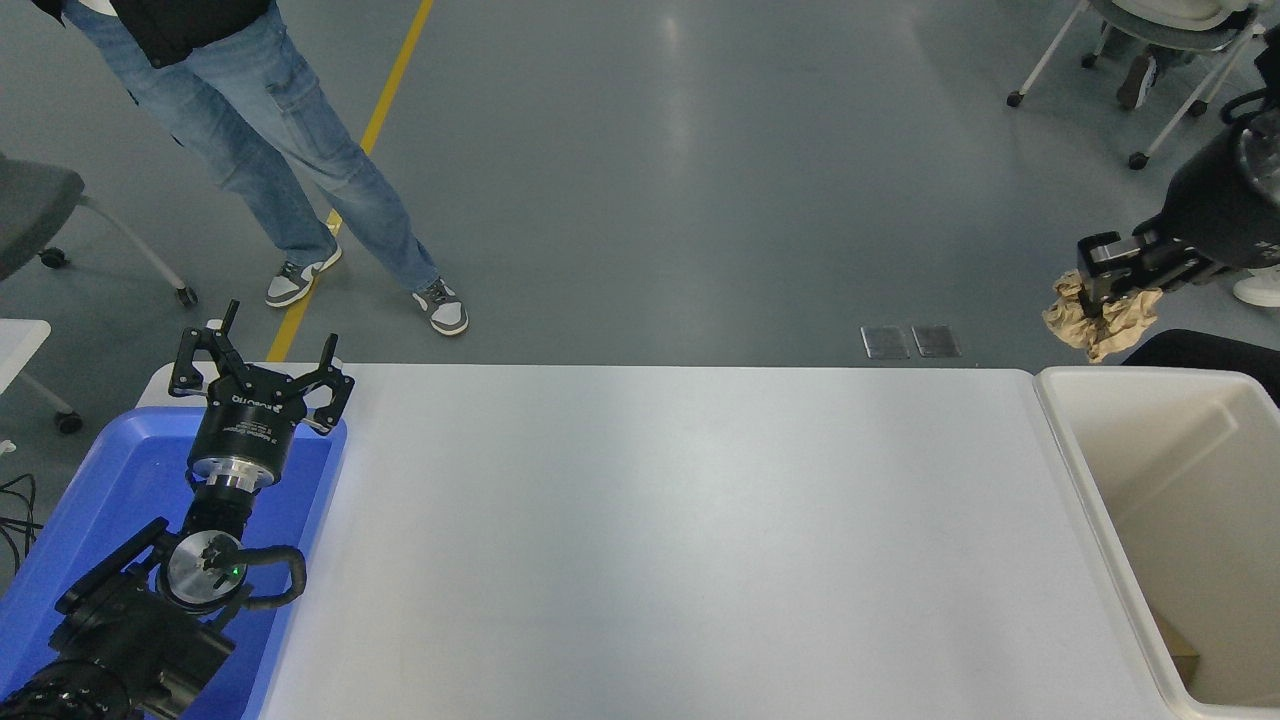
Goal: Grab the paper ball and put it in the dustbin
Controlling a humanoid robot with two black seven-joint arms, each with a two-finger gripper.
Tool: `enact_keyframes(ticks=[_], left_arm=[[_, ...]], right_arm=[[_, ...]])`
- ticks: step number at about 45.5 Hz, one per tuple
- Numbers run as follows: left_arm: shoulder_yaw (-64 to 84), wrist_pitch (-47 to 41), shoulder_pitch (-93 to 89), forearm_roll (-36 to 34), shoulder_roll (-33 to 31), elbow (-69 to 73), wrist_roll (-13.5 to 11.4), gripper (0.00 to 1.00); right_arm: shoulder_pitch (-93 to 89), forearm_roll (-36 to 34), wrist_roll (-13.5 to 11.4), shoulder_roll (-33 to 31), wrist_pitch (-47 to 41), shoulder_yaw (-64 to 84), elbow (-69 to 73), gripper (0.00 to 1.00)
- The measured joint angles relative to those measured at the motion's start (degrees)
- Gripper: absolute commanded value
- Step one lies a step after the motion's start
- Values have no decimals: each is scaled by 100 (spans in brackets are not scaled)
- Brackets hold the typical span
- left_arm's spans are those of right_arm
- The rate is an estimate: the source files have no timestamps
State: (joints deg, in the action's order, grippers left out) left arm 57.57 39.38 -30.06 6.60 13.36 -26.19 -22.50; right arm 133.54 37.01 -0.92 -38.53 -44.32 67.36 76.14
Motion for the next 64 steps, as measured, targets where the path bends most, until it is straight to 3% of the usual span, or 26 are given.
enact_keyframes(ticks=[9, 23, 32, 44, 48, 49, 50, 51, 64], left_arm=[[0, 0, 0, -2, 0, -1, 1, 100], [0, 0, 0, -1, 0, -1, 0, 100], [0, 0, -6, 0, 0, -1, 0, 100], [0, 0, -9, -1, 0, 0, 0, 100], [0, 0, -9, 0, 0, 0, 0, 100], [0, 0, -9, -1, 0, 0, 0, 100], [0, 0, -9, -1, 0, 0, 0, 100], [0, 0, -9, -1, 0, 0, 0, 100], [0, 0, -9, -1, 0, 0, 0, 100]], right_arm=[[-792, 470, 97, -680, -34, -215, -951, 0], [-3507, 727, 613, -1205, 828, -1203, -3296, 0], [-5837, 585, 676, -888, 1566, -2432, -4622, 0], [-7981, 23, 514, 12, 2308, -3973, -5820, 0], [-8356, -85, 465, 260, 2558, -4252, -5977, 20], [-8450, -110, 453, 325, 2624, -4337, -6016, 30], [-8508, -125, 445, 366, 2664, -4390, -6043, 59], [-8562, -141, 437, 407, 2699, -4442, -6065, 100], [-8997, -247, 384, 739, 2980, -4890, -6220, 100]])
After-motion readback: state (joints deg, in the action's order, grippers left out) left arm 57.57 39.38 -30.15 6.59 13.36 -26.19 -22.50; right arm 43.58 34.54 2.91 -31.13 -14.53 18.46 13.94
